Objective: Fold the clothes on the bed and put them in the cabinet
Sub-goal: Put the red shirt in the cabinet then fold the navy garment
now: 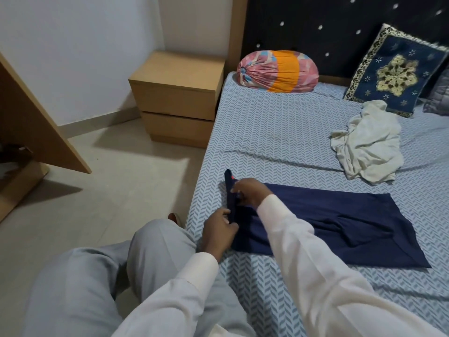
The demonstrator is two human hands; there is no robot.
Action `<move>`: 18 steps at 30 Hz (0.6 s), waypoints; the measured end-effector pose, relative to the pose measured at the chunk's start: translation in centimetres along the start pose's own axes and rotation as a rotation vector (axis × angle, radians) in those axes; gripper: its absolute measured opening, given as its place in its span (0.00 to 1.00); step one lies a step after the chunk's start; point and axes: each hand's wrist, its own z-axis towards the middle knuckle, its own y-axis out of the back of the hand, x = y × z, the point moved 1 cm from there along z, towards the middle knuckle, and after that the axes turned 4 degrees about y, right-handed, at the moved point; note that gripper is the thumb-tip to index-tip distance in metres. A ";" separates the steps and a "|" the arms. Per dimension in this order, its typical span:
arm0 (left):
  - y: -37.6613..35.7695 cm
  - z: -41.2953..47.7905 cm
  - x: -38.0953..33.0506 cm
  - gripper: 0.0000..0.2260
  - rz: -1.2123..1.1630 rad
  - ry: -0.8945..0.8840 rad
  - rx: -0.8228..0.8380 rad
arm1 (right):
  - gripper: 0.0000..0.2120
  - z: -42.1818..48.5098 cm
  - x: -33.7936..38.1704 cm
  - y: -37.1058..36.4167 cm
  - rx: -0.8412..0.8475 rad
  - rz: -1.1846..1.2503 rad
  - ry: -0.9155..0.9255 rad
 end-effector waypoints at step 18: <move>-6.3 -0.5 -0.5 0.21 0.370 -0.289 0.222 | 0.14 -0.8 -5.9 6.0 -0.266 -0.331 0.097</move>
